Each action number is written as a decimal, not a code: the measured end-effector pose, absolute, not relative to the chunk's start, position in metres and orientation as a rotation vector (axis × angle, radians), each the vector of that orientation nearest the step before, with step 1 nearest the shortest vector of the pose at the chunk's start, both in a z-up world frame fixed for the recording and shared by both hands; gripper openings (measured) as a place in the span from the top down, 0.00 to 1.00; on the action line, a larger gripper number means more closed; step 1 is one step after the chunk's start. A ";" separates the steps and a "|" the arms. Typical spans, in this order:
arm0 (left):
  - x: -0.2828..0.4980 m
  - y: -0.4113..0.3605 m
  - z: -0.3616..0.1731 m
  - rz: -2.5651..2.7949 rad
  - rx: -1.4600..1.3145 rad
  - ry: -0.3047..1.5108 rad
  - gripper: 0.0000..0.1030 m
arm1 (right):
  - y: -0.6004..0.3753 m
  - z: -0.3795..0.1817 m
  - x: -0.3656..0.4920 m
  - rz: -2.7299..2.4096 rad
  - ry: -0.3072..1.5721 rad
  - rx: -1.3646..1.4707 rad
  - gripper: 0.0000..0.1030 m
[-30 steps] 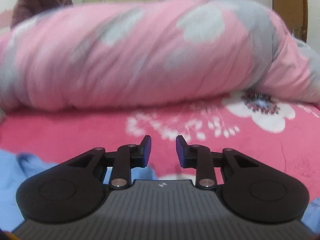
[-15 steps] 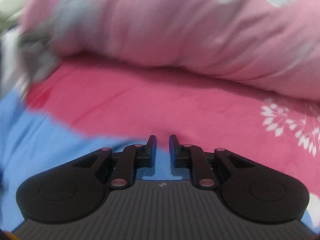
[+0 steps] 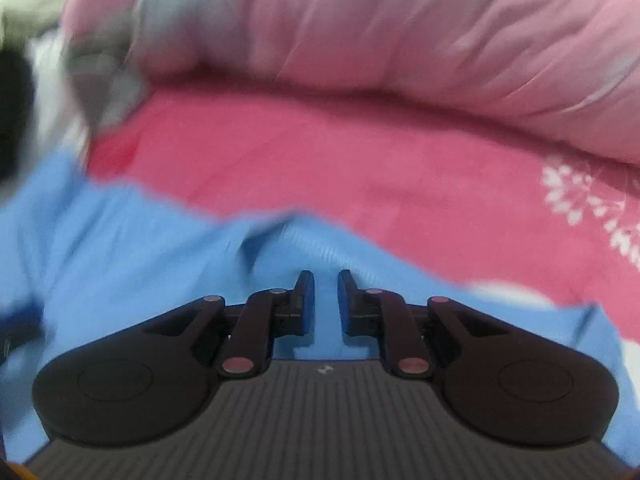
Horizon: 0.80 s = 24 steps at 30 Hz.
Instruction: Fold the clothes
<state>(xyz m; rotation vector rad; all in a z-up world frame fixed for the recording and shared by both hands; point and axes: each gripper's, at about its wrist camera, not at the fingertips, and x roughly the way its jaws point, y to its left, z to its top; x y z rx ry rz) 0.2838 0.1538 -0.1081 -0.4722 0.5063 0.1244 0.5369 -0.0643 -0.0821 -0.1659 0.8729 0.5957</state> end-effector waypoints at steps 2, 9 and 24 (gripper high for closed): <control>0.284 0.154 -0.108 0.125 -0.472 0.507 0.61 | -0.081 -0.066 0.544 0.510 0.782 -0.058 0.90; 0.284 0.154 -0.108 0.125 -0.470 0.508 0.61 | -0.147 -0.022 0.522 0.483 0.826 -0.068 0.89; 0.285 0.153 -0.108 0.130 -0.465 0.514 0.61 | -0.294 0.047 0.417 0.120 0.573 0.156 0.77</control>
